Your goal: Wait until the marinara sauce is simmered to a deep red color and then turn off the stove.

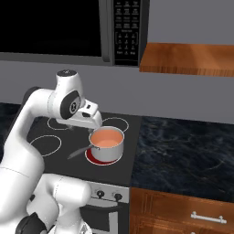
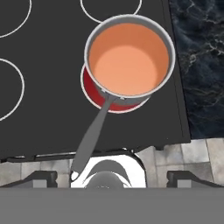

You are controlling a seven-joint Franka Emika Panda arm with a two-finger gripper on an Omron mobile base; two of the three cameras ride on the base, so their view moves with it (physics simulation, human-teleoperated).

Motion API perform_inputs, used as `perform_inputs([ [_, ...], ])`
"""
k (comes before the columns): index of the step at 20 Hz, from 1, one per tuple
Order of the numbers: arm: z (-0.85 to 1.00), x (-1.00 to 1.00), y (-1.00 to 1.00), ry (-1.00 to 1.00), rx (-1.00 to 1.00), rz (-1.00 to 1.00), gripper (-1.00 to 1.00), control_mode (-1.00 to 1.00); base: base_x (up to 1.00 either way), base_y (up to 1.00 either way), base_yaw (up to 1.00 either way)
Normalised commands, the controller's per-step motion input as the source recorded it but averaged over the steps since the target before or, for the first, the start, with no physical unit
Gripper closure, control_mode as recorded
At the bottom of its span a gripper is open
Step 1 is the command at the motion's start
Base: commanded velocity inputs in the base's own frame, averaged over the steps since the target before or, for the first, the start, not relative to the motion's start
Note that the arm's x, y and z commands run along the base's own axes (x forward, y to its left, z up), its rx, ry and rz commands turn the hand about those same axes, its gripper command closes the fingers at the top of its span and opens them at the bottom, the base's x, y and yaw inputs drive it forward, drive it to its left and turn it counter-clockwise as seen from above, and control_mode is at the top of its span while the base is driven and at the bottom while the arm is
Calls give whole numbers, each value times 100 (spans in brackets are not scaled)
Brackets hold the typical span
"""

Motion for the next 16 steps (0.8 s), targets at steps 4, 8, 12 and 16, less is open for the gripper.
perform_inputs([
  [4, 0, -13, -17, 8, 3, -10, -100, -100, 0, 0, 0],
  [8, 0, -13, -21, 6, 1, -5, -100, -100, 0, 0, 0],
  [12, 0, -6, -27, 3, 0, 0, -100, -100, 0, 0, 0],
  [16, -1, -4, -17, 3, 0, 0, -100, -100, 0, 0, 0],
])
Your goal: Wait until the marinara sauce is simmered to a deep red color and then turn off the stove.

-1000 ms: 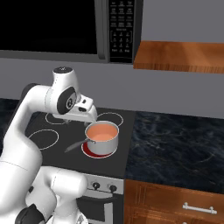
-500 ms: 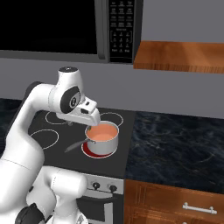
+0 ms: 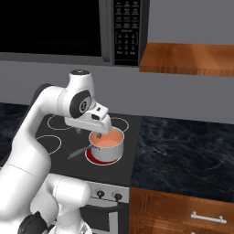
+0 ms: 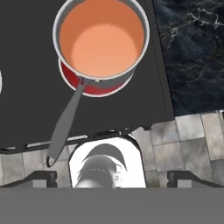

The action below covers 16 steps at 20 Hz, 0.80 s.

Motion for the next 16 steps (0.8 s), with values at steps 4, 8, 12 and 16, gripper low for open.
perform_inputs([
  [4, -1, -5, 0, 2, 0, 1, -100, -100, 0, 0, 0],
  [8, 0, 0, 0, 1, 0, 5, -100, -100, 0, 0, 0],
  [12, 0, 0, 4, 0, 0, 4, -100, -100, 0, 0, 0],
  [16, 0, 0, 17, 0, 0, 3, -100, -100, 0, 0, 0],
])
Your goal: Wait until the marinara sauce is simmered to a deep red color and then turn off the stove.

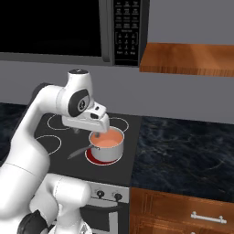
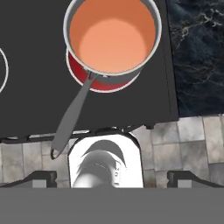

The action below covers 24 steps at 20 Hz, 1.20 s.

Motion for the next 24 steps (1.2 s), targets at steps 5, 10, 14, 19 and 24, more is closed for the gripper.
perform_inputs([
  [5, 0, -5, 24, 0, 0, 1, -100, -100, 0, 0, 0],
  [10, 0, -11, 14, 0, 0, 0, -100, -100, 0, 0, 0],
  [14, 0, -10, 4, 0, 0, 0, -100, 100, -15, 4, 0],
  [19, 0, 0, 0, 0, 0, 0, -100, 100, -61, 7, 0],
  [24, 0, 0, 0, 0, 0, 0, -100, 100, -49, 24, -1],
])
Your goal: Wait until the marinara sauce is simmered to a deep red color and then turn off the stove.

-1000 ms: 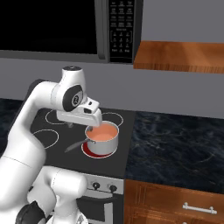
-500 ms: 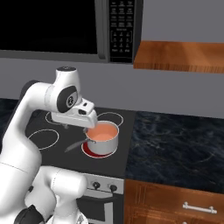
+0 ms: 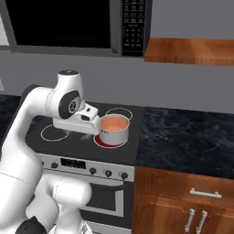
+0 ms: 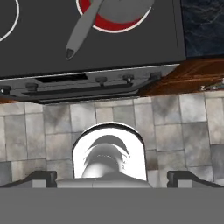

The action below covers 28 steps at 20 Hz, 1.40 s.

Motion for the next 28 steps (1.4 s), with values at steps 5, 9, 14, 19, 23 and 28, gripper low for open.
perform_inputs([
  [5, 0, 0, 0, 0, 0, 0, -100, 100, -2, 68, -1],
  [9, 0, 0, 0, 0, 0, 0, -100, 100, 9, 79, 0],
  [14, 0, 0, 0, 0, 0, 0, -100, 100, 7, 35, 0],
  [19, 0, 0, 0, 0, 0, 0, -100, 100, 13, 0, 0],
  [23, 0, 0, 0, 0, 0, 0, -100, 100, 26, -2, 0],
  [28, 0, 0, 0, 0, 0, 0, -100, 100, 34, -1, 0],
])
